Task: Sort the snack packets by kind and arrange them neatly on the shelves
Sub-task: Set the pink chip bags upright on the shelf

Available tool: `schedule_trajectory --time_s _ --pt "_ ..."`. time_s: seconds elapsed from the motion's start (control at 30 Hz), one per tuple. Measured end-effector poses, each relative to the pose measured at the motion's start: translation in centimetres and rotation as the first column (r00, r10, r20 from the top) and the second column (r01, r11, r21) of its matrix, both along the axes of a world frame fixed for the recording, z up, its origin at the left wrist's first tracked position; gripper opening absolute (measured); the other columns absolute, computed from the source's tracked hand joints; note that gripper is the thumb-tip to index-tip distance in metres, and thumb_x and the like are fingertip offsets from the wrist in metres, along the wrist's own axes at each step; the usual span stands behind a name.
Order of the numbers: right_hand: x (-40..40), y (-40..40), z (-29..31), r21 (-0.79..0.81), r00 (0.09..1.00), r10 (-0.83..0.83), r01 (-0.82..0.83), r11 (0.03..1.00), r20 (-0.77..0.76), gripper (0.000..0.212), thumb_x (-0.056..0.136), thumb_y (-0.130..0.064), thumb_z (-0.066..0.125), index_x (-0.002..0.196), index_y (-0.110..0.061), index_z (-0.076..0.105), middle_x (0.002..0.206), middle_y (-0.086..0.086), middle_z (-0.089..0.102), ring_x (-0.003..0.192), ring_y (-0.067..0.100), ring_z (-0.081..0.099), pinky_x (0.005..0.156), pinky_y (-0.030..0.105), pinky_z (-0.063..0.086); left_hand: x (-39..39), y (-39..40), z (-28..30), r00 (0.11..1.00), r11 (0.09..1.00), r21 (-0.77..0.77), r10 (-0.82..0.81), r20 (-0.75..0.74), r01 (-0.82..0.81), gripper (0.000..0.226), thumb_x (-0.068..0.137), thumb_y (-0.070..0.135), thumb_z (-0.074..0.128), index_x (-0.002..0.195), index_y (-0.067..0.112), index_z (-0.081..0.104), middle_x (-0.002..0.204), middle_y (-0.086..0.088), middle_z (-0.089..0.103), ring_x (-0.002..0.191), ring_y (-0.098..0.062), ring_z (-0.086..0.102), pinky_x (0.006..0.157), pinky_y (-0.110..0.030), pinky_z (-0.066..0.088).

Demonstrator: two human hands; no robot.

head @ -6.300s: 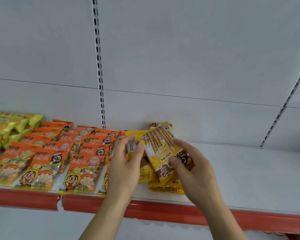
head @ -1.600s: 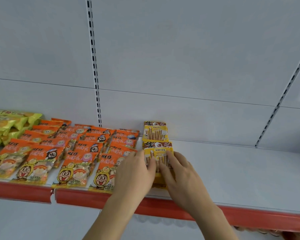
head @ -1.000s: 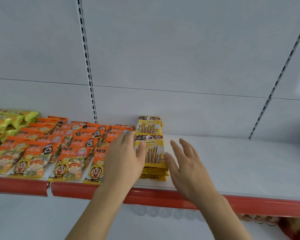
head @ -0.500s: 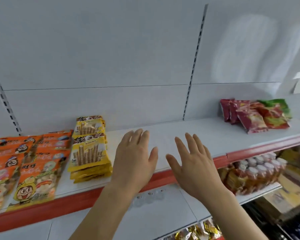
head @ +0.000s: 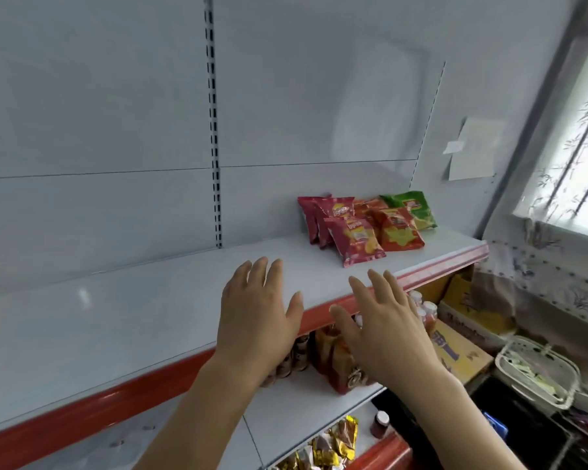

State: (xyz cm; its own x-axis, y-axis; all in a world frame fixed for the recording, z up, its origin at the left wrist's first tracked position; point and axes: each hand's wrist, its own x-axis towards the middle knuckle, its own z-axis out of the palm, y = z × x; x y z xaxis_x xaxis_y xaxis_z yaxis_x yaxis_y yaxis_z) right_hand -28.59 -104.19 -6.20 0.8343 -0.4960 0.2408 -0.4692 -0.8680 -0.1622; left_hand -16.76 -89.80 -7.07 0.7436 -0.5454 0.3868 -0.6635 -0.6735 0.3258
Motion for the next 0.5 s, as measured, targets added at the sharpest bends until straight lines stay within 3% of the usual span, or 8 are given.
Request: schedule_trajectory --time_s 0.33,0.5 --pt "5.3 -13.0 -1.7 0.103 1.000 -0.022 0.020 0.994 0.022 0.067 0.102 -0.059 0.025 0.159 -0.029 0.007 0.168 0.005 0.005 0.155 0.025 -0.003 0.124 0.044 0.007 4.3 -13.7 -0.6 0.999 0.999 0.043 -0.020 -0.040 0.022 0.068 0.108 0.050 0.036 0.163 0.015 0.020 0.165 -0.004 0.034 0.153 -0.022 0.028 0.125 -0.035 0.025" --pt "10.1 -18.2 -2.5 0.115 1.000 0.008 -0.009 0.993 0.008 0.070 0.102 -0.057 0.030 0.159 -0.030 0.000 0.168 0.009 0.002 0.154 0.028 -0.007 0.124 0.044 0.008 7.9 -19.8 -0.8 0.985 1.000 0.014 0.002 -0.172 0.001 0.069 0.107 0.051 0.038 0.163 0.015 0.019 0.162 -0.006 0.038 0.147 -0.026 0.039 0.117 -0.038 0.037"
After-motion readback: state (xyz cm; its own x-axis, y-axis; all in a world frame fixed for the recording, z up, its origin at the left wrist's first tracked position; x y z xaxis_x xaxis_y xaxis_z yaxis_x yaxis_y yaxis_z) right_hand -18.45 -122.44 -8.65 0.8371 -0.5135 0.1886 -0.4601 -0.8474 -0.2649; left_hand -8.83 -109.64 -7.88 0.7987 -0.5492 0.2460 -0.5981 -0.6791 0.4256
